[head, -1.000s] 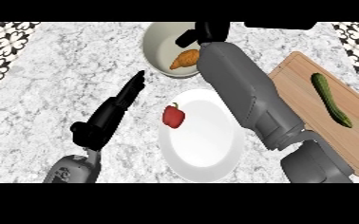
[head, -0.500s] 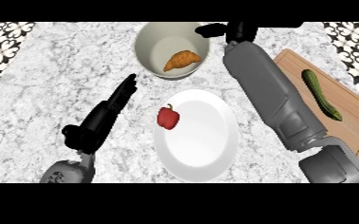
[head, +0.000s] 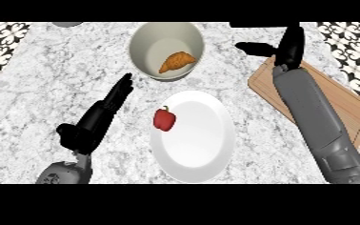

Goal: Pick the croissant from the plate and place it in the bowl

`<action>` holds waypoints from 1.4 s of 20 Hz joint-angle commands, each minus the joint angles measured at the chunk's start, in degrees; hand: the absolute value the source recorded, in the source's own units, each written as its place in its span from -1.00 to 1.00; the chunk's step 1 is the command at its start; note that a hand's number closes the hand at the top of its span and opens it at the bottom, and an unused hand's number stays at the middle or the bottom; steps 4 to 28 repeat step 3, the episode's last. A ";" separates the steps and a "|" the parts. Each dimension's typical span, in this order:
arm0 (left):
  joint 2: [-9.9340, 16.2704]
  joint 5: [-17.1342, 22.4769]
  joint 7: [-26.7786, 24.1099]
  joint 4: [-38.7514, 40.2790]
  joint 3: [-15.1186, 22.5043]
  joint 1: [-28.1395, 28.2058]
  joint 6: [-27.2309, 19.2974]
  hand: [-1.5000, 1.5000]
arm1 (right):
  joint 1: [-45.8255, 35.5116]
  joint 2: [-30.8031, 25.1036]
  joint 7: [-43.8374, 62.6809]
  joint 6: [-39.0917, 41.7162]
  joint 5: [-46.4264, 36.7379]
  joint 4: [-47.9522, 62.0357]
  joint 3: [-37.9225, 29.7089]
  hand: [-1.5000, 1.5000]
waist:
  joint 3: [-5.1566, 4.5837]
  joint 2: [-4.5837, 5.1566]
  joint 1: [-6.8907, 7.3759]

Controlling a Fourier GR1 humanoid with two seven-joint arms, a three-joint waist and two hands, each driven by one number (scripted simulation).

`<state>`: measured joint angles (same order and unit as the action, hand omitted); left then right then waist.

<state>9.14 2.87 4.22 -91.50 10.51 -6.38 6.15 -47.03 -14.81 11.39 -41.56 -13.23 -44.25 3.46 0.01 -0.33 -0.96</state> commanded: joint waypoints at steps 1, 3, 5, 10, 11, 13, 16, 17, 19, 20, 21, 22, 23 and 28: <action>-0.51 -0.97 4.15 -4.34 0.62 0.48 -1.20 0.00 | 8.88 -3.41 -1.95 6.56 3.79 -11.35 -1.16 -1.00 | 0.00 -0.08 0.14; -0.10 -1.64 -2.09 -0.96 0.21 3.33 0.00 0.00 | 13.49 -6.63 -1.19 9.55 5.09 -16.72 -1.97 -1.00 | -0.03 -0.03 0.05; -0.10 -1.64 -2.09 -0.96 0.21 3.33 0.00 0.00 | 13.49 -6.63 -1.19 9.55 5.09 -16.72 -1.97 -1.00 | -0.03 -0.03 0.05; -0.10 -1.64 -2.09 -0.96 0.21 3.33 0.00 0.00 | 13.49 -6.63 -1.19 9.55 5.09 -16.72 -1.97 -1.00 | -0.03 -0.03 0.05; -0.10 -1.64 -2.09 -0.96 0.21 3.33 0.00 0.00 | 13.49 -6.63 -1.19 9.55 5.09 -16.72 -1.97 -1.00 | -0.03 -0.03 0.05; -0.10 -1.64 -2.09 -0.96 0.21 3.33 0.00 0.00 | 13.49 -6.63 -1.19 9.55 5.09 -16.72 -1.97 -1.00 | -0.03 -0.03 0.05; -0.10 -1.64 -2.09 -0.96 0.21 3.33 0.00 0.00 | 13.49 -6.63 -1.19 9.55 5.09 -16.72 -1.97 -1.00 | -0.03 -0.03 0.05; -0.10 -1.64 -2.09 -0.96 0.21 3.33 0.00 0.00 | 13.49 -6.63 -1.19 9.55 5.09 -16.72 -1.97 -1.00 | -0.03 -0.03 0.05; -0.10 -1.64 -2.09 -0.96 0.21 3.33 0.00 0.00 | 13.49 -6.63 -1.19 9.55 5.09 -16.72 -1.97 -1.00 | -0.03 -0.03 0.05; -0.10 -1.64 -2.09 -0.96 0.21 3.33 0.00 0.00 | 13.49 -6.63 -1.19 9.55 5.09 -16.72 -1.97 -1.00 | -0.03 -0.03 0.05; -0.10 -1.64 -2.09 -0.96 0.21 3.33 0.00 0.00 | 13.49 -6.63 -1.19 9.55 5.09 -16.72 -1.97 -1.00 | -0.03 -0.03 0.05; -0.10 -1.64 -2.09 -0.96 0.21 3.33 0.00 0.00 | 13.49 -6.63 -1.19 9.55 5.09 -16.72 -1.97 -1.00 | -0.03 -0.03 0.05; -0.10 -1.64 -2.09 -0.96 0.21 3.33 0.00 0.00 | 13.49 -6.63 -1.19 9.55 5.09 -16.72 -1.97 -1.00 | -0.03 -0.03 0.05; -0.10 -1.64 -2.09 -0.96 0.21 3.33 0.00 0.00 | 13.49 -6.63 -1.19 9.55 5.09 -16.72 -1.97 -1.00 | -0.03 -0.03 0.05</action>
